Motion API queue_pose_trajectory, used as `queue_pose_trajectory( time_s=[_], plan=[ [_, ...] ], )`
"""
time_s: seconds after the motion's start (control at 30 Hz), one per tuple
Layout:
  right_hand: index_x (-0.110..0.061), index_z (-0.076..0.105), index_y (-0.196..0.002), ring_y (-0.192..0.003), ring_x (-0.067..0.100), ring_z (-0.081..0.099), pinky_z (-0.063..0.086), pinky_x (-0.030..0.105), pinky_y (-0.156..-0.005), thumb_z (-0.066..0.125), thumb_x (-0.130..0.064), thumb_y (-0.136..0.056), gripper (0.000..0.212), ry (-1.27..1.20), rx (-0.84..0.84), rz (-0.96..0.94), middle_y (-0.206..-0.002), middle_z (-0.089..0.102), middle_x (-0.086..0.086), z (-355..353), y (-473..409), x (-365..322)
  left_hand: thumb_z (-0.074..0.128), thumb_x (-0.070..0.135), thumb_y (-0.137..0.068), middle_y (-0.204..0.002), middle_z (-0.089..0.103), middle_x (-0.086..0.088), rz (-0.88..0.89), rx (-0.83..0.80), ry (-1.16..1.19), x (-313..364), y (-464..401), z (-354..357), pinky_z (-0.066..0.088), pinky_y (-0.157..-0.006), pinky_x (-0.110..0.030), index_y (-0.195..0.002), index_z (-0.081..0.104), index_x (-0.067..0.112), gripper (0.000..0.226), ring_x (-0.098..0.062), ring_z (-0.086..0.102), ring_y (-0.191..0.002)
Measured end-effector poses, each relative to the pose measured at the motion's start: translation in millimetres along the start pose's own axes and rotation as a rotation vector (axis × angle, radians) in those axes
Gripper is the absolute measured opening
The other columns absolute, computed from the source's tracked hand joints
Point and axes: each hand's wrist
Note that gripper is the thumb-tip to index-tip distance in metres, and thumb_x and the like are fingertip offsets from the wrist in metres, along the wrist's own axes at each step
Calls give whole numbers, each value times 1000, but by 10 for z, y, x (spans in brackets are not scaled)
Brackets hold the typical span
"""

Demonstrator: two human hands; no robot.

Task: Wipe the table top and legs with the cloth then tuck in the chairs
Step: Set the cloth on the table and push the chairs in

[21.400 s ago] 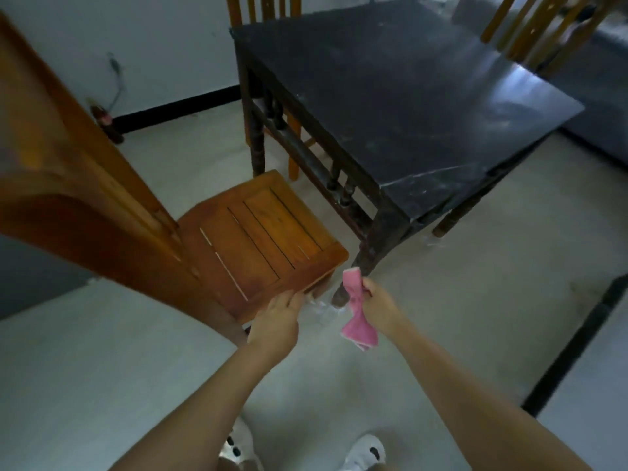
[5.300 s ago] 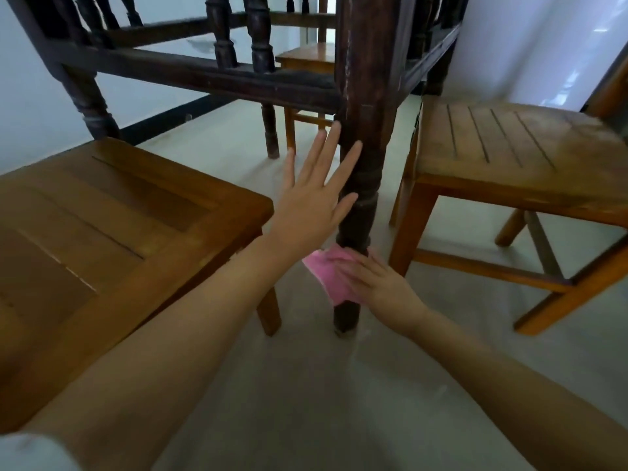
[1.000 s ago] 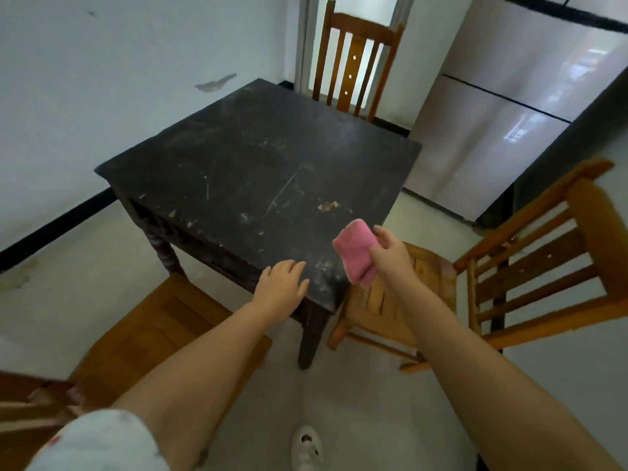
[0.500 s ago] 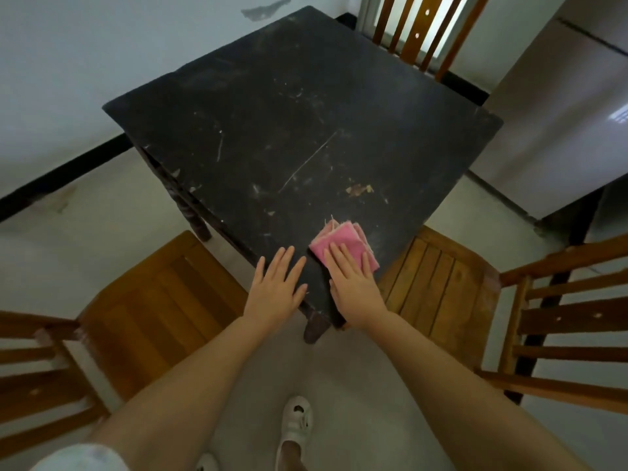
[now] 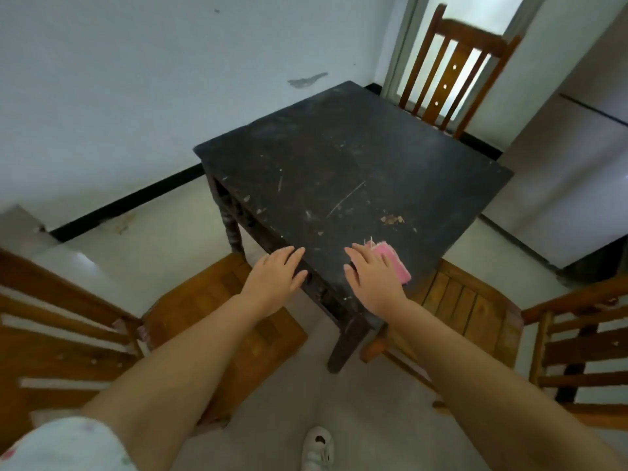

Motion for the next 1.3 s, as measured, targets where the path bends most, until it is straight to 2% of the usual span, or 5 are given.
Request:
queue_pose_trajectory(
  time_s=[0.5, 0.8, 0.93, 1.13, 1.3],
  plan=[
    [-18, 34, -141, -133, 19, 37, 33, 39, -110, 35, -40, -98, 48, -68, 184, 18, -145, 39, 1, -99, 1094, -2303, 33, 39, -98, -140, 44, -7, 135, 197, -95, -1299, 1745, -1493, 35, -103, -34, -141, 29, 17, 49, -21, 40, -128],
    [-16, 40, -135, -126, 21, 45, 37, 37, -102, 38, -39, -98, 44, -75, 178, -135, -139, 45, 3, 25, 1443, -3187, 30, 43, -97, -144, 39, -7, 72, 181, -145, -1892, 2652, -1702, 35, -104, -35, -145, 21, 20, 54, -23, 39, -130],
    [-16, 36, -139, -129, 21, 43, 37, 37, -103, 37, -41, -98, 48, -107, 181, -105, -142, 44, 2, 68, 1573, -3576, 29, 46, -96, -141, 43, -9, 72, 173, -151, -2170, 2910, -1760, 36, -103, -38, -145, 21, 19, 56, -25, 43, -126],
    [-23, 34, -140, -121, 15, 49, 43, 32, -97, 38, -44, -96, 49, -118, 211, -136, -139, 45, -4, 46, 1643, -4245, 30, 49, -94, -141, 43, -7, 180, 155, -106, -2698, 3061, -1807, 35, -105, -39, -143, 25, 22, 56, -24, 42, -128],
    [-28, 31, -141, -117, 15, 52, 47, 33, -90, 34, -51, -95, 51, -71, 158, 17, -141, 42, -2, 210, 1442, -4905, 29, 55, -92, -143, 40, -4, 371, 111, -164, -3308, 2938, -1851, 31, -109, -43, -143, 25, 23, 60, -23, 37, -132]
  ],
)
Point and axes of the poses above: each hand's wrist, its own y-axis away from the middle knuckle, its own z-axis out of the palm, x = y × z
